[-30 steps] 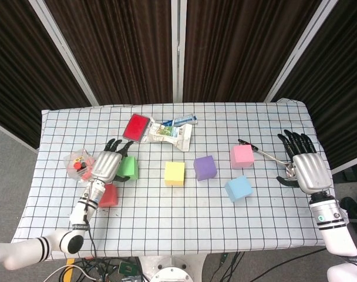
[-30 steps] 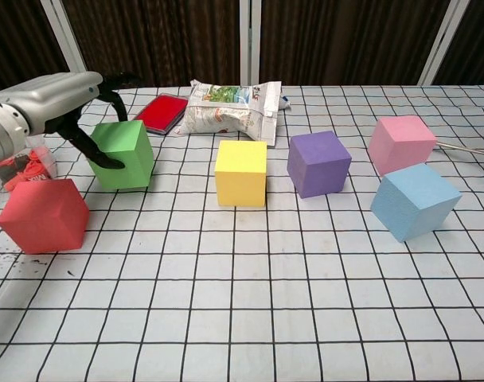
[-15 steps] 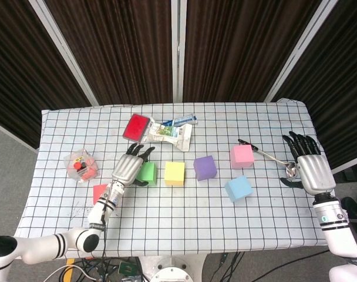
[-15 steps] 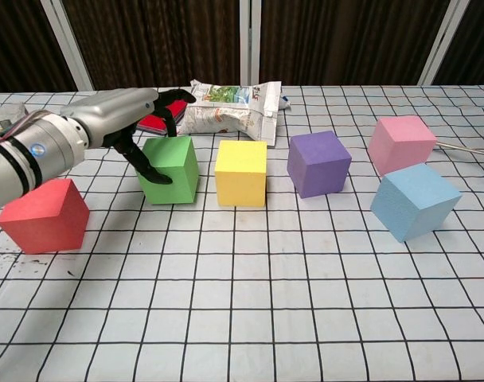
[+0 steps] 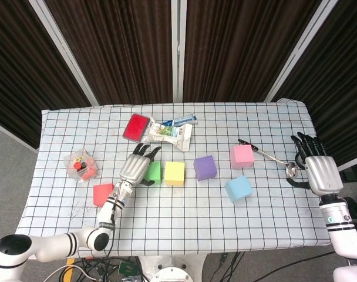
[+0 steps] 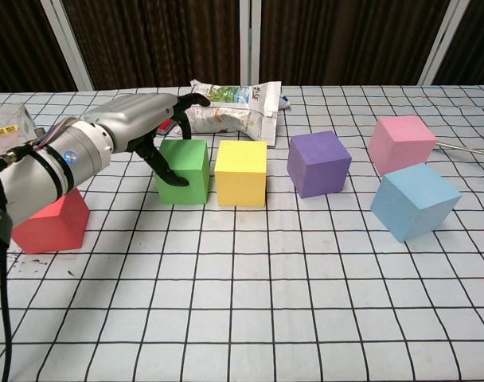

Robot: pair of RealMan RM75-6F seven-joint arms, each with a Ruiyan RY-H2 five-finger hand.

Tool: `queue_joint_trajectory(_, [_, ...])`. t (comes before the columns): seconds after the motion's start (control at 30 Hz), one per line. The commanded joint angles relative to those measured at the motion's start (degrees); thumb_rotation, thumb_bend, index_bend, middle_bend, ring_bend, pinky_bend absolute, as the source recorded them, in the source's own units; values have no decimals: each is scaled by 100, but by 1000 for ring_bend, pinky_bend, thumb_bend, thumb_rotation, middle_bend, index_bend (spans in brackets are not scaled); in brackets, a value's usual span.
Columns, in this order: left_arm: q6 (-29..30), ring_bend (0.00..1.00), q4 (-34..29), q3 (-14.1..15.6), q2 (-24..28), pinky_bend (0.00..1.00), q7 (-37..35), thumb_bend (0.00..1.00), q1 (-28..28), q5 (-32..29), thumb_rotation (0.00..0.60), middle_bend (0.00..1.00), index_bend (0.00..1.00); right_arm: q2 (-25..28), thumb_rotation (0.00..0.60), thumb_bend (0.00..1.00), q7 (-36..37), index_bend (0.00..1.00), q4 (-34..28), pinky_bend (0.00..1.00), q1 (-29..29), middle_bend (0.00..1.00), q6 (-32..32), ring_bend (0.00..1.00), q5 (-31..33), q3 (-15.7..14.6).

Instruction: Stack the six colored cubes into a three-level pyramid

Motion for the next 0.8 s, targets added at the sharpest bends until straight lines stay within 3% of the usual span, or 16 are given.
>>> queue_joint_trajectory(0.03, [17, 87, 24, -32, -46, 6, 22, 94, -16, -41, 600, 480, 82, 2, 600, 0, 34, 0, 22, 0, -9, 0, 4, 0, 4, -1])
queue_joint_trajectory(0.8, [21, 95, -130, -105, -89, 6, 125, 95, -65, -255, 600, 480, 83, 21, 600, 0, 65, 0, 60, 0, -26, 0, 16, 0, 20, -5])
